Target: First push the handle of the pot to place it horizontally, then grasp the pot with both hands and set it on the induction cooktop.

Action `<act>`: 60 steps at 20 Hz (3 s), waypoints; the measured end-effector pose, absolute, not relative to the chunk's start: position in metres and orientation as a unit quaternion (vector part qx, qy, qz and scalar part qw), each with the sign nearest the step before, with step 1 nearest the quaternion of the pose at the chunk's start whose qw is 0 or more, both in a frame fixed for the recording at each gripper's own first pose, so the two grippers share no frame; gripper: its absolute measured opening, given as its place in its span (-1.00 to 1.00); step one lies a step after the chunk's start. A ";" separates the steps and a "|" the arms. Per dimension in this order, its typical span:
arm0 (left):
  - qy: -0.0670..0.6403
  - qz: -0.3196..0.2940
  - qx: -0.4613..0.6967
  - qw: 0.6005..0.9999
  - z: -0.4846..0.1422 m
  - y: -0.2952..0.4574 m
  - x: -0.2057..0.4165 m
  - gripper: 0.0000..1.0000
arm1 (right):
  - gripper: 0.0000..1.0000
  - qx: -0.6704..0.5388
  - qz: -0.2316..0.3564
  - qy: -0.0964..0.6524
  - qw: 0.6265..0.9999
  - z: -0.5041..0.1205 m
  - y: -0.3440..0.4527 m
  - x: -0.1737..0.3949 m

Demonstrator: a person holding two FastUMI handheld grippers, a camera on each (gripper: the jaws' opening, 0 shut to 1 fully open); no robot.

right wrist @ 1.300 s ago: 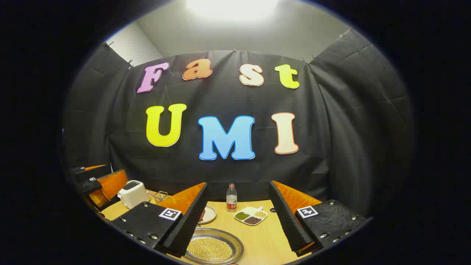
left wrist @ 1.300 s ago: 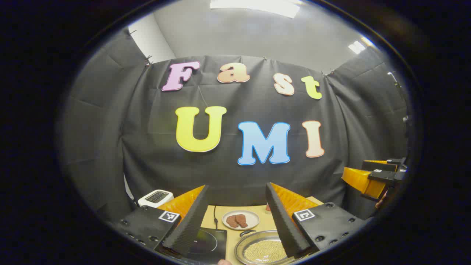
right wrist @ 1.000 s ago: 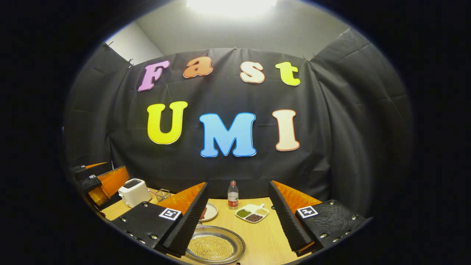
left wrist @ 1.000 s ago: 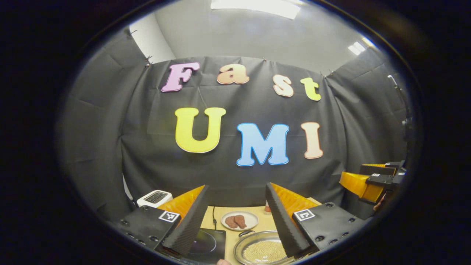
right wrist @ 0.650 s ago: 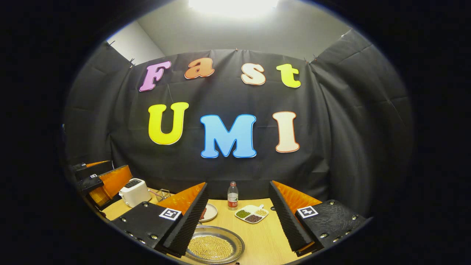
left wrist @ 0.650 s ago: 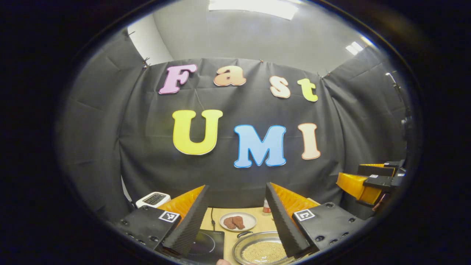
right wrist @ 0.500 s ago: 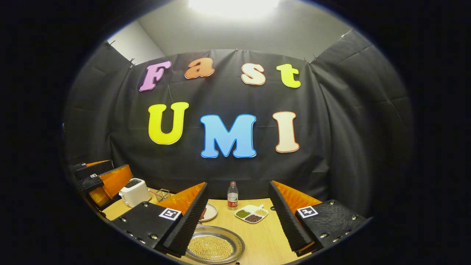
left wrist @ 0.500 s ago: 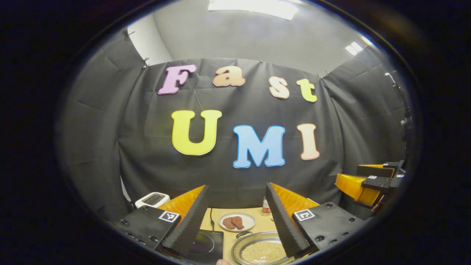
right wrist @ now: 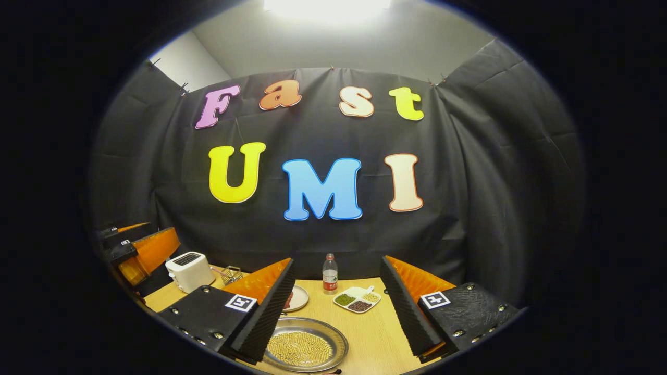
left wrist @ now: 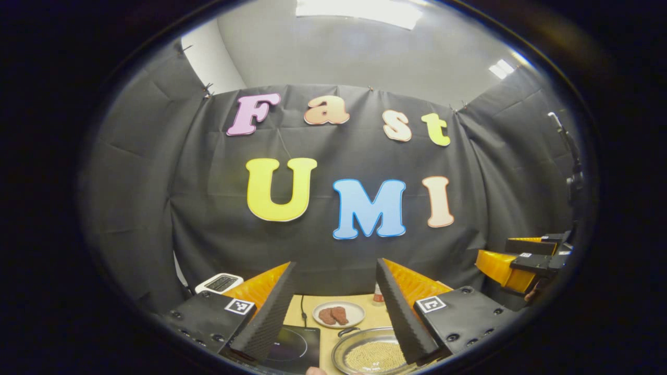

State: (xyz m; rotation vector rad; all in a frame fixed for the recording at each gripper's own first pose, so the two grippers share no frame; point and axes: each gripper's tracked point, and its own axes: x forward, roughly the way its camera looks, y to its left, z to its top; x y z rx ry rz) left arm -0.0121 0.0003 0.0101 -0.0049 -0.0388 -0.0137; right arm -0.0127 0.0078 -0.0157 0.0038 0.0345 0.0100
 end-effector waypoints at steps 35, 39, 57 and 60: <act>0.064 0.069 -0.002 0.996 -0.062 0.066 -0.029 0.90 | -0.92 -0.007 0.182 0.538 0.823 -0.368 0.086 -0.107; 0.065 0.077 -0.003 0.995 -0.061 0.069 -0.033 0.94 | -0.92 0.001 0.167 0.544 0.822 -0.378 0.079 -0.106; 0.082 0.062 0.008 0.995 -0.069 0.035 -0.029 0.94 | -0.98 -0.007 0.111 0.535 0.838 -0.381 0.001 -0.073; 0.082 0.064 0.018 0.994 -0.067 0.031 -0.032 0.90 | -0.98 -0.020 0.118 0.531 0.839 -0.382 -0.012 -0.066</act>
